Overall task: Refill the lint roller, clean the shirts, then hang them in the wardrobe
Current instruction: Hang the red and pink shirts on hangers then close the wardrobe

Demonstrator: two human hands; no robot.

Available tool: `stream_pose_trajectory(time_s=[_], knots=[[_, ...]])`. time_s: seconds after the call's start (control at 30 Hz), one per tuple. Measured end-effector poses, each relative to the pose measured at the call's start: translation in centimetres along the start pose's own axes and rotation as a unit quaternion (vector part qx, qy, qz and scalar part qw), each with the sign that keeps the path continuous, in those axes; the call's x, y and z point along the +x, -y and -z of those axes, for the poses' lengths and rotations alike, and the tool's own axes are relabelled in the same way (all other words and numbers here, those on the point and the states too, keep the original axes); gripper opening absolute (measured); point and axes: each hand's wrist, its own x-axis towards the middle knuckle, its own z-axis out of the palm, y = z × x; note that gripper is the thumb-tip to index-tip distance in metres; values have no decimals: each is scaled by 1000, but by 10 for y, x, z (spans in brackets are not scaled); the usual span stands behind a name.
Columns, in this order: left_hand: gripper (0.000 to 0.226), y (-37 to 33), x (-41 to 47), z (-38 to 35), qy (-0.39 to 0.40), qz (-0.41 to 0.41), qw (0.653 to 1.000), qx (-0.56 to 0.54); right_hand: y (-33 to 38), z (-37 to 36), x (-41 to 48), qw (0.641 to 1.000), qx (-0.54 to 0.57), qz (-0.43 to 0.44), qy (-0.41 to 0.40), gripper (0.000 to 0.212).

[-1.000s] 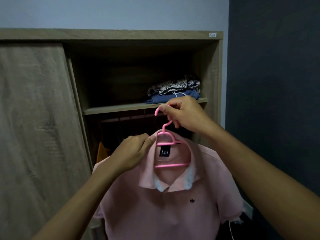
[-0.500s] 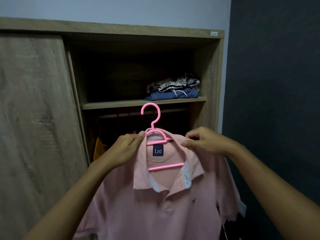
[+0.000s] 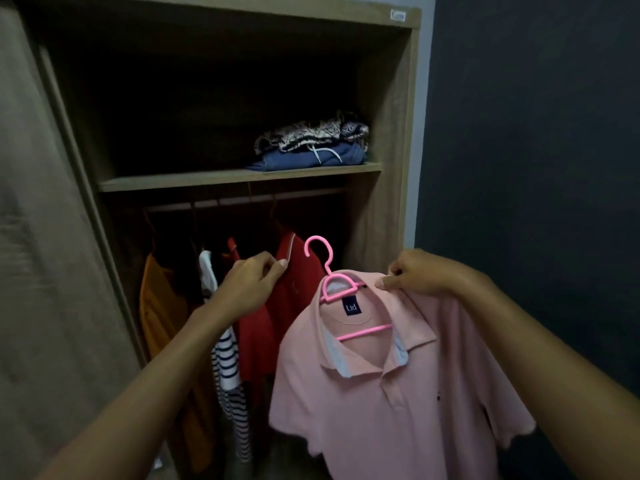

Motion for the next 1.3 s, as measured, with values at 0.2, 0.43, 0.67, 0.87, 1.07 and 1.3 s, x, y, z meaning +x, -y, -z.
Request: stream_pose_trajectory(time_s=[0.2,0.43,0.67,0.87,1.07,1.3], knots=[[27,-7,38,-48,9,0,1000,-17,-36,-2,8,996,-35,-82,28,39],[36,-9,97,-112,43,20,999,25,-75,-2,36,990,15,-142,10,41],[65,20,169,-162,137,115,980,88,-93,-9,75,982,110,-155,-3,36],[68,43,205,-186,148,126,965,173,-101,-21,112,958,246,-148,23,29],[36,43,198,-180,39,119,969,213,-82,-30,146,932,350,-96,-2,36],[54,47,183,-159,-27,154,967,201,-48,-62,190,900,427,-68,-48,37]])
